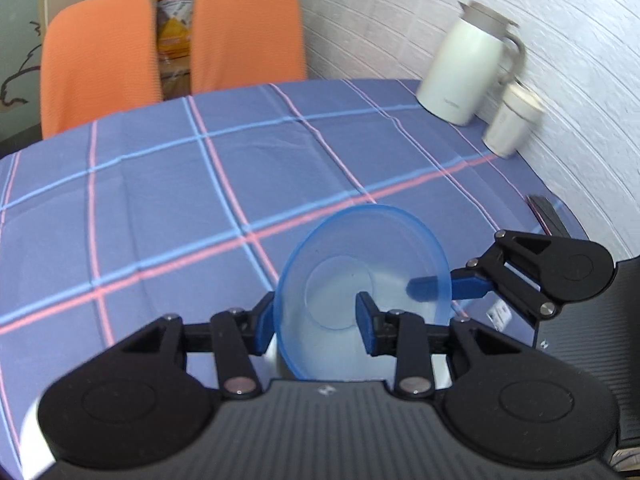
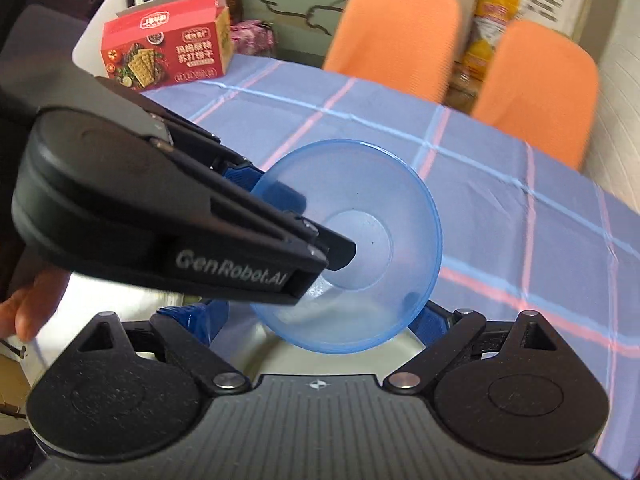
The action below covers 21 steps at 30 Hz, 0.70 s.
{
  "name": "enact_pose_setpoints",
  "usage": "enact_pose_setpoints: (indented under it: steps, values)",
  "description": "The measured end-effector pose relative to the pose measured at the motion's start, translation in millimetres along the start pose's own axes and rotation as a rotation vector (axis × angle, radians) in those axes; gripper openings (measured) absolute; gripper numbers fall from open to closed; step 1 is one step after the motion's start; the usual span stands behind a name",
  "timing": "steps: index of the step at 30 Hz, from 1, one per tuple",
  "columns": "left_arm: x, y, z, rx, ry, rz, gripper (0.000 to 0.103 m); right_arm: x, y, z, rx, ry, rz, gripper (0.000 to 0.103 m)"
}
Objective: Organize plates and bowls
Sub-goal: 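Carry the blue bowl over the stack and lower it into the white bowl, then open the left tool to release the blue bowl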
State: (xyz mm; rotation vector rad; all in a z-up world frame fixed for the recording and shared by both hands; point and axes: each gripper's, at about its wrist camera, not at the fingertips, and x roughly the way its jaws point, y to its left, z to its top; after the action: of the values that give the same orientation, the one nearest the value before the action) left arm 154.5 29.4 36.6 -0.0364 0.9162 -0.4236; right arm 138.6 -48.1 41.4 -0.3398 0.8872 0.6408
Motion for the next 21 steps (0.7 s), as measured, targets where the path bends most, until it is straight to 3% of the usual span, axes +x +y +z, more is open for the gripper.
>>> enact_pose_setpoints:
  steps: [4, 10, 13, 17, 21]
  values:
    - [8.3, -21.3, -18.7, 0.028, 0.025, 0.005, 0.035, -15.5, 0.0, -32.8, 0.036, 0.021, -0.024, 0.082]
    - [21.2, -21.2, -25.3, 0.016, 0.035, 0.017, 0.037, -11.4, -1.6, -61.3, 0.08, 0.027, -0.013, 0.082]
    - [15.0, -13.5, -25.8, -0.006, 0.01, -0.006, 0.066, -6.4, -5.3, -62.4, 0.09, 0.013, -0.001, 0.081]
    - [-6.4, -10.4, -28.2, -0.001, -0.059, 0.05, 0.069, -16.7, -10.7, -66.9, 0.107, -0.024, -0.02, 0.082]
    - [-33.6, -4.3, -38.3, -0.058, -0.159, 0.048, 0.072, -39.1, -19.4, -85.9, 0.156, -0.109, -0.047, 0.083]
